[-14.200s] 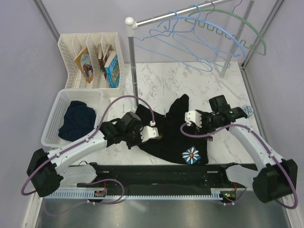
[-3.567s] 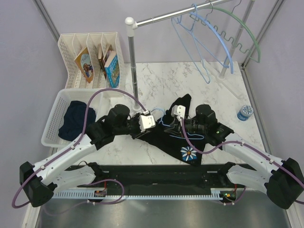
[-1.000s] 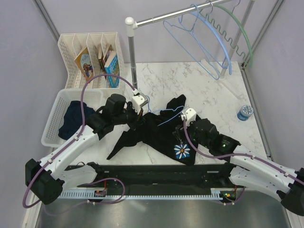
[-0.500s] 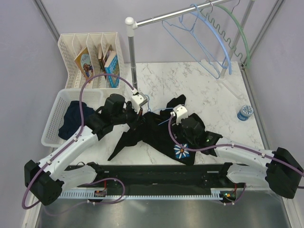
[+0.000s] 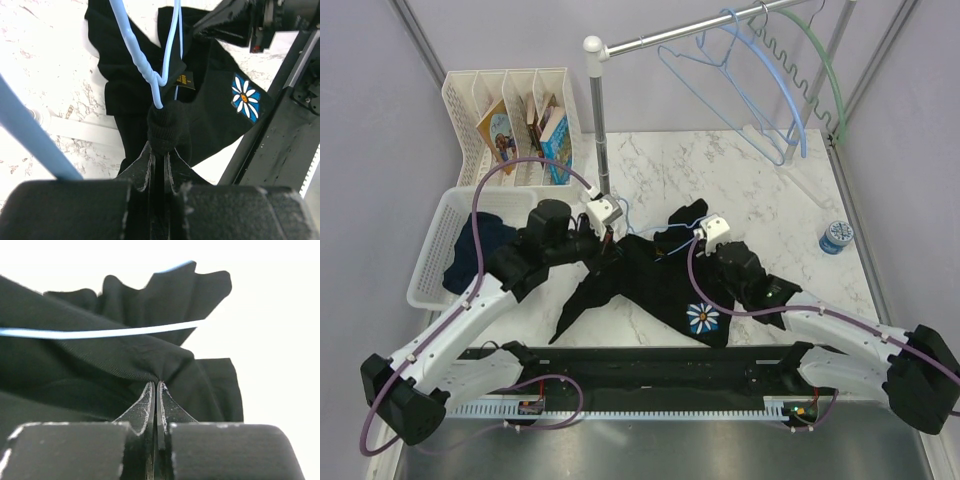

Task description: Place the t-shirt on the hanger

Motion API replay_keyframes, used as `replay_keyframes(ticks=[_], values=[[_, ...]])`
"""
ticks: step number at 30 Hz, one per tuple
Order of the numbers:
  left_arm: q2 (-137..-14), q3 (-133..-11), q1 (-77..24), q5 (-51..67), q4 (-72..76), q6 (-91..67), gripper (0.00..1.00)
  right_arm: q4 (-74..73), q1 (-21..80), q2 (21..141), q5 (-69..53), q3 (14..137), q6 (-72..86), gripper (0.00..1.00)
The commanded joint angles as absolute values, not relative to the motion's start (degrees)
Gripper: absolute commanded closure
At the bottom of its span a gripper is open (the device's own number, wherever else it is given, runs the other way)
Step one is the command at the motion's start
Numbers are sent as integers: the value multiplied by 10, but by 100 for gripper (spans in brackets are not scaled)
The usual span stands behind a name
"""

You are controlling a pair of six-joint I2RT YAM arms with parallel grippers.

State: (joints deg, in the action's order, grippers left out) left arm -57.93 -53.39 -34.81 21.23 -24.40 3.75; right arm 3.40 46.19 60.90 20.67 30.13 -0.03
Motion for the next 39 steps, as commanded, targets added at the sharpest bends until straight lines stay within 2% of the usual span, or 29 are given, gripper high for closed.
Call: replay_keyframes(ticks=[1, 7, 11, 20, 27, 31, 35, 39], values=[[-544, -538, -329, 249, -242, 26, 98, 11, 398, 588, 180, 308, -13, 100], [-496, -505, -326, 296, -252, 75, 98, -16, 316, 588, 86, 330, -13, 100], [-467, -483, -326, 323, -273, 195, 98, -26, 290, 589, 33, 340, -11, 100], [-498, -485, -328, 233, -328, 324, 98, -82, 256, 580, -22, 381, -31, 100], [-551, -530, -345, 171, -337, 361, 98, -132, 256, 558, -100, 438, -51, 100], [-575, -569, -376, 199, -341, 346, 98, -163, 268, 550, -186, 478, -30, 100], [-602, -618, -407, 240, -340, 313, 98, -181, 335, 569, -205, 533, -14, 100], [-612, -635, -432, 228, -330, 301, 98, -192, 365, 559, -235, 554, -35, 100]])
